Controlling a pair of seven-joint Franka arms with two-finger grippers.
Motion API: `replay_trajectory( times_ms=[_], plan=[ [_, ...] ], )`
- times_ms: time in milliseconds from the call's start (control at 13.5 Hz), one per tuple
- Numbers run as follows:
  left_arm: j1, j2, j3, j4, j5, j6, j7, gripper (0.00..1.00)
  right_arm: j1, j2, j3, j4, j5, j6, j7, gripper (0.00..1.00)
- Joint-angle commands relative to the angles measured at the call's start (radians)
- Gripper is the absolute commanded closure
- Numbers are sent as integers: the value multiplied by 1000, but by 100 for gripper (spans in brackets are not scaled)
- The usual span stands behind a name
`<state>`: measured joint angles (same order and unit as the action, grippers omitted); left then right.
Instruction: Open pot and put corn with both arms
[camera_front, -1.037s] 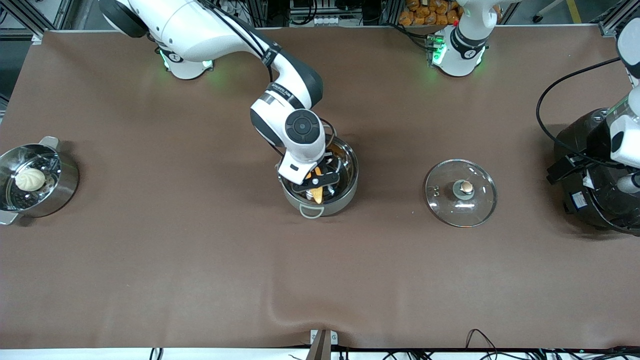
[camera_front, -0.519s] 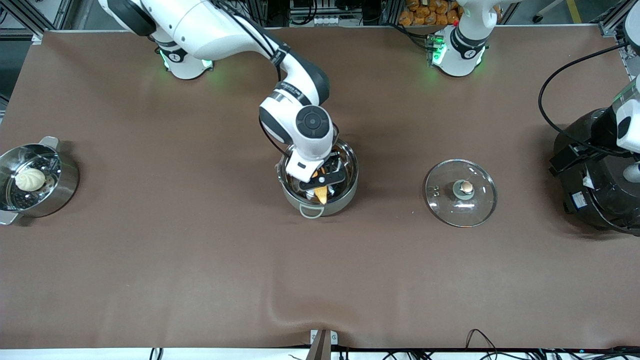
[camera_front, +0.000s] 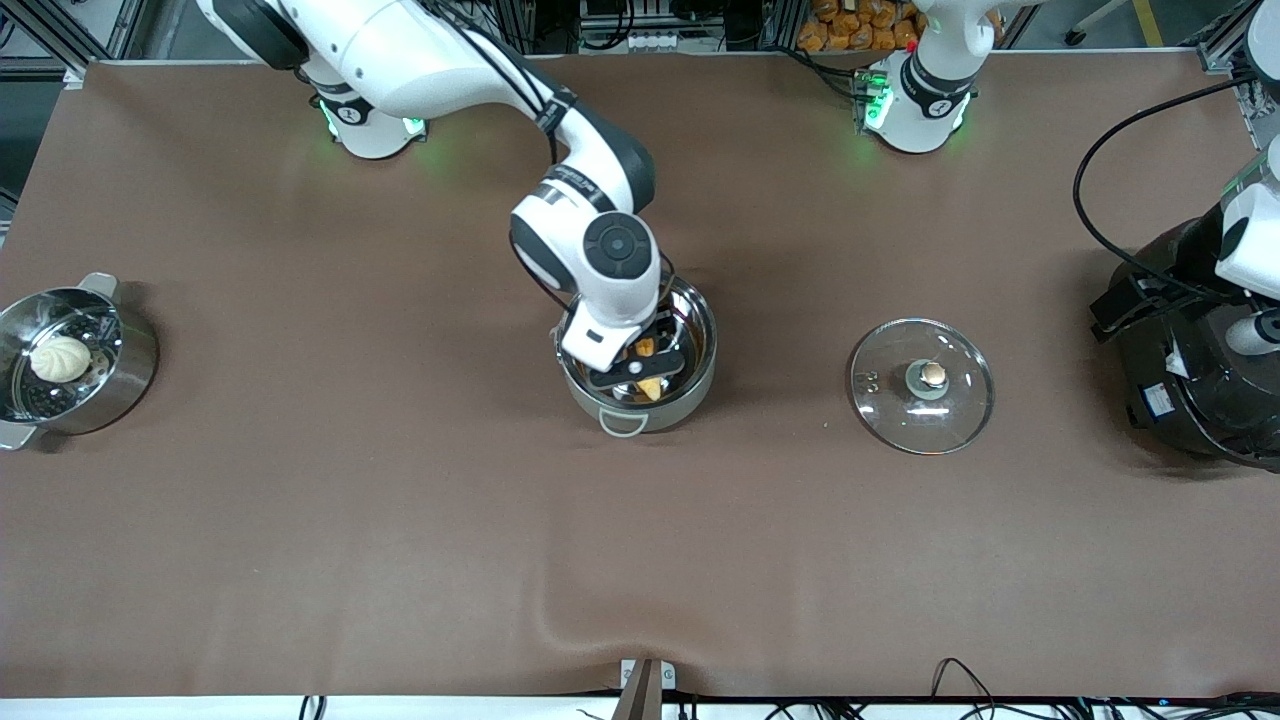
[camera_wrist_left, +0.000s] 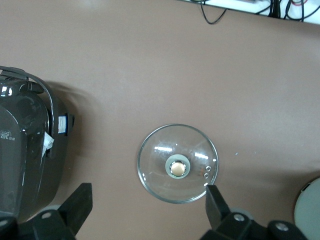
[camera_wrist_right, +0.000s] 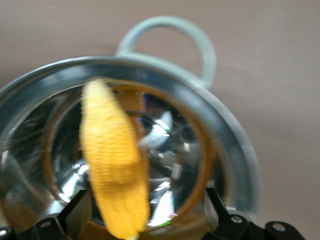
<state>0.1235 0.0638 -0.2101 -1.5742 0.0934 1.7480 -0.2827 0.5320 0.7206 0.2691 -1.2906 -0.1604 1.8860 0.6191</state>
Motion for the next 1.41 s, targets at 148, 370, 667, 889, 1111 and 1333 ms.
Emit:
replay_trajectory(
  times_ms=[148,370,667,889,1111,1333],
  plan=[
    [2,-16,-21,-7,-21,-27,33,0,-193,-185,16,-24,27,-192,-141,0],
    [2,-18,-40,-32,-75,-33,31,0,-366,-262,18,-110,27,-215,-375,0],
    [2,-25,-84,-49,-64,-65,37,0,-553,-401,19,-254,28,-164,-525,0],
    [8,-33,-86,-55,-64,-93,123,0,-602,-507,13,-338,28,-124,-539,0],
    [11,-33,-78,-43,-61,-117,134,0,-577,-599,-77,-375,30,-151,-539,0],
    [11,-28,-75,-6,-60,-124,132,0,-538,-644,-198,-362,111,-206,-545,0]
  ],
)
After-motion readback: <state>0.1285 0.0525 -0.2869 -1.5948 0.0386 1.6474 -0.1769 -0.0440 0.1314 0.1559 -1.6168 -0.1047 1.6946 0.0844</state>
